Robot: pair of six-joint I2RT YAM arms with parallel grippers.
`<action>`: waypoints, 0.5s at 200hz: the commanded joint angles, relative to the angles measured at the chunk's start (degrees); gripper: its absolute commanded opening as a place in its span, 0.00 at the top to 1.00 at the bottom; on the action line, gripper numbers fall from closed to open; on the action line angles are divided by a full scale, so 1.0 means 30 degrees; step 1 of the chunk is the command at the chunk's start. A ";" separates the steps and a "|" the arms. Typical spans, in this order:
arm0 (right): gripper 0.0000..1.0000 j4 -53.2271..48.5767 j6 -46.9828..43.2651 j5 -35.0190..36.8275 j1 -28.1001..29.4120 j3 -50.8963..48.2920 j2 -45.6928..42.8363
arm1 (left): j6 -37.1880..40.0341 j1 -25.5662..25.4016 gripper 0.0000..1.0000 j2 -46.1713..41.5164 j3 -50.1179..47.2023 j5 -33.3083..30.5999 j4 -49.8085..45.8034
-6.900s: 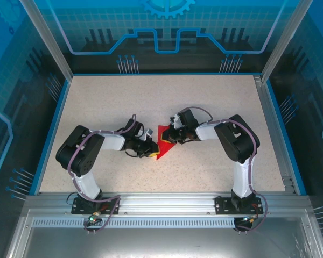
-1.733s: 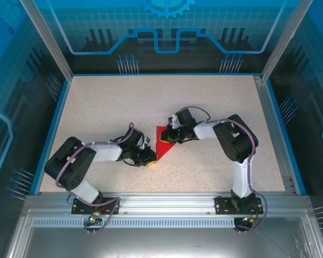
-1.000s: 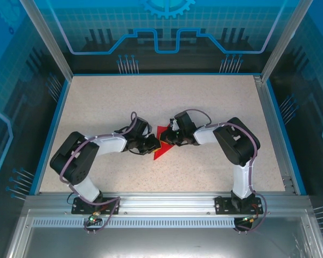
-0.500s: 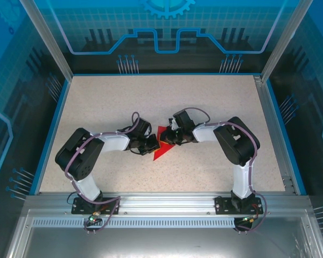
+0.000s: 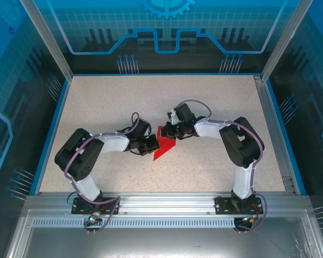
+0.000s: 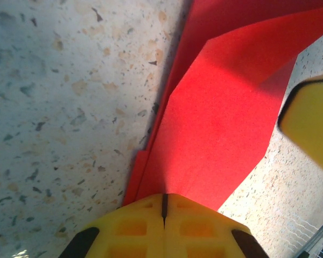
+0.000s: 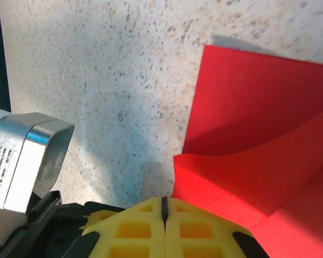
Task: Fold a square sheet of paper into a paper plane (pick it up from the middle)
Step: Fourth fold the wing at the center of the table.
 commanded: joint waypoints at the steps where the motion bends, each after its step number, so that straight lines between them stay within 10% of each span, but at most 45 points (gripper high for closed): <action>1: 0.97 -0.0179 -0.0120 0.0209 0.0441 -0.0223 0.0591 | 0.0282 -0.0066 0.97 0.0956 -0.0752 -0.1918 -0.3761; 100: 0.97 -0.0351 -0.0786 0.2915 -0.1611 0.0264 0.2154 | 0.0496 -0.0059 0.97 0.0963 -0.1086 -0.2002 -0.3855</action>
